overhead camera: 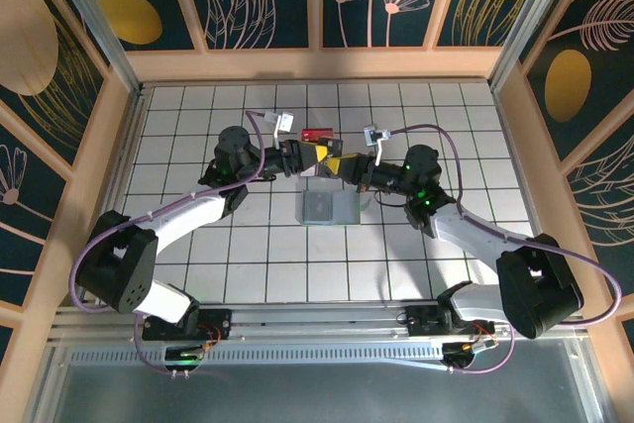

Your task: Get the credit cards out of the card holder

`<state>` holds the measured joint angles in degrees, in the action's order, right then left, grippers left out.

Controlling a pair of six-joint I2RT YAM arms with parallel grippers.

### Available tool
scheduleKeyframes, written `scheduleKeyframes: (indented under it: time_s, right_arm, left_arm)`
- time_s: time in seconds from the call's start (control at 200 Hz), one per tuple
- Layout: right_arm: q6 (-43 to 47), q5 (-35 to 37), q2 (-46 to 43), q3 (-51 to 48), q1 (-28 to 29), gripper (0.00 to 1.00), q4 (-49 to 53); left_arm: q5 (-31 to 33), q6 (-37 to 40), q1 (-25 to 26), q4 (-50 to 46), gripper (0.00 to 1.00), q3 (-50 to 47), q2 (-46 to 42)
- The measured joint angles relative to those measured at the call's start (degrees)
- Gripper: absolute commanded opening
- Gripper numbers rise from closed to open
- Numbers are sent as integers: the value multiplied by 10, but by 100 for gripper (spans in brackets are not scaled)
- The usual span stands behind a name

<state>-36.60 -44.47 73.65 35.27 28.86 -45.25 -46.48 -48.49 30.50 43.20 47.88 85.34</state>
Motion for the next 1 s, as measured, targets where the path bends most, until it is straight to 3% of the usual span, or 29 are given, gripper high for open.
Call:
scheduleKeyframes:
  time_s: [0.08, 0.135, 0.245, 0.31, 0.38, 0.551, 0.741, 0.871, 1.001]
  right_arm:
    - [-5, -2, 5, 0, -3, 1, -5]
    - [-9, -5, 8, 0, -4, 6, -9]
    - [-16, 0, 8, -2, -5, 30, -13]
    - [-27, 11, 6, -15, -6, 39, -27]
    - [-49, 30, 1, -49, -7, 43, -61]
    - [-138, 79, 19, -126, -6, 44, -193]
    - [-221, 102, 128, -125, 21, 42, -369]
    - [-243, 114, 188, -104, 46, 44, -413]
    - [-241, 125, 193, -98, 65, 44, -436]
  left_arm:
    - [-3, -7, -1, 9, 0, -1, 2]
    - [-2, -11, -2, 14, 0, -3, 4]
    - [3, -22, -1, 30, 0, -10, 4]
    - [22, -26, 2, 43, 0, -19, 3]
    - [49, -32, 3, 55, 0, -35, -2]
    - [111, -54, 3, 99, 0, -68, -16]
    - [144, -86, 3, 152, 0, -76, -16]
    - [161, -99, 3, 169, 0, -88, -16]
    - [177, -104, 3, 170, 0, -97, -16]
